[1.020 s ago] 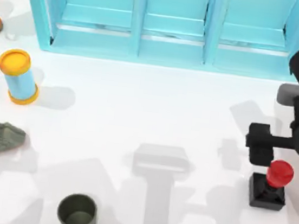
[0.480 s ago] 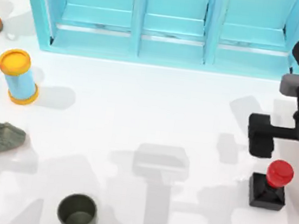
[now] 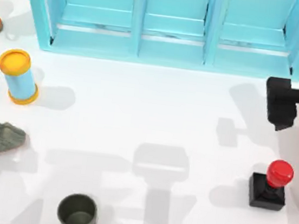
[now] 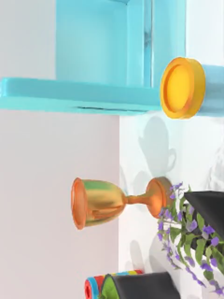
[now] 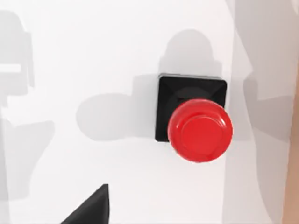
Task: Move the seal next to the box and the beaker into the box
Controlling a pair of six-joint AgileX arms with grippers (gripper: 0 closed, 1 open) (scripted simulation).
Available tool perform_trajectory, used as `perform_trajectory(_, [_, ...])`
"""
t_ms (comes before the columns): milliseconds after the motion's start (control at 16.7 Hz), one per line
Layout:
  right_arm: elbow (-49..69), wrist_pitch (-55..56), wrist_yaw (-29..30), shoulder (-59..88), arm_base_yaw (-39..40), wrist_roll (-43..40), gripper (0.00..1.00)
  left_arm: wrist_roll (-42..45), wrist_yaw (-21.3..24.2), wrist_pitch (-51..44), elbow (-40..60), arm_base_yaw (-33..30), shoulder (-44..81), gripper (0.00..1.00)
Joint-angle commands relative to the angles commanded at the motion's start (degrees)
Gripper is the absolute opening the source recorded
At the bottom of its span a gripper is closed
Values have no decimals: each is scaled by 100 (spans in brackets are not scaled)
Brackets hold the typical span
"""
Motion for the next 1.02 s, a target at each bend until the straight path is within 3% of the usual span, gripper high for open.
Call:
perform_trajectory(480, [239, -97, 8, 180, 182, 192, 100, 0, 0, 0, 0, 0, 0, 100])
perform_trajectory(1020, [1937, -310, -181, 2147, 2090, 2125, 100, 0, 0, 0, 0, 0, 0, 100])
